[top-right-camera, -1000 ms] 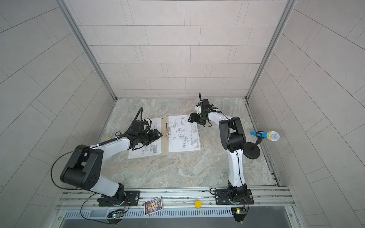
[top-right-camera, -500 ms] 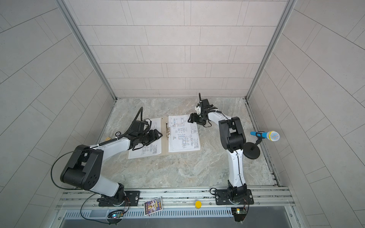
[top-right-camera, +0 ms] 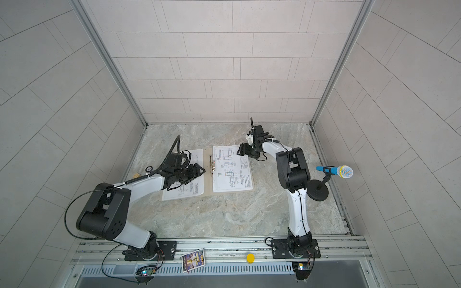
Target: Put the files into the folder
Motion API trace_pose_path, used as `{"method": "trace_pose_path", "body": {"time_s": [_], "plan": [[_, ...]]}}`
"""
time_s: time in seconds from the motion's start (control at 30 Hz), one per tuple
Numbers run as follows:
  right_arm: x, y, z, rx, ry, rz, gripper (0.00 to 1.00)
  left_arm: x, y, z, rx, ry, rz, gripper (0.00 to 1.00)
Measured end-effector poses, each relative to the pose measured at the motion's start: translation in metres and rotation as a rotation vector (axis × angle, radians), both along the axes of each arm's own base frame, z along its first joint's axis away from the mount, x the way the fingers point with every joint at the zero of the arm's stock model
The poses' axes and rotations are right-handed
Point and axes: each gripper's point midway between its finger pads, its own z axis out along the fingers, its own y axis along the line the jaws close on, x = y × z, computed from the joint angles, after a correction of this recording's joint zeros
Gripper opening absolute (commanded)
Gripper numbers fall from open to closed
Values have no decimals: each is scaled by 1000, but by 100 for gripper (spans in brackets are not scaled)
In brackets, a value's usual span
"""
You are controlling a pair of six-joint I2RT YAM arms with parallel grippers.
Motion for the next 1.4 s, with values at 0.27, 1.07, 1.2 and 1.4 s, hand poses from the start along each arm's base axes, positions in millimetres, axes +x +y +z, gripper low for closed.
{"method": "trace_pose_path", "body": {"time_s": [0.27, 1.07, 1.2, 1.4], "plan": [[-1, 1, -1, -6, 0, 2, 76, 0, 0, 0, -3, 1, -1, 74], [-3, -27, 25, -50, -55, -40, 80, -1, -24, -4, -53, 3, -23, 74], [-8, -35, 18, -59, -36, -52, 80, 0, -33, -11, -71, 14, -29, 74], [-15, -44, 7, -68, -6, -61, 80, 3, -42, -22, -92, 24, -33, 74]]}}
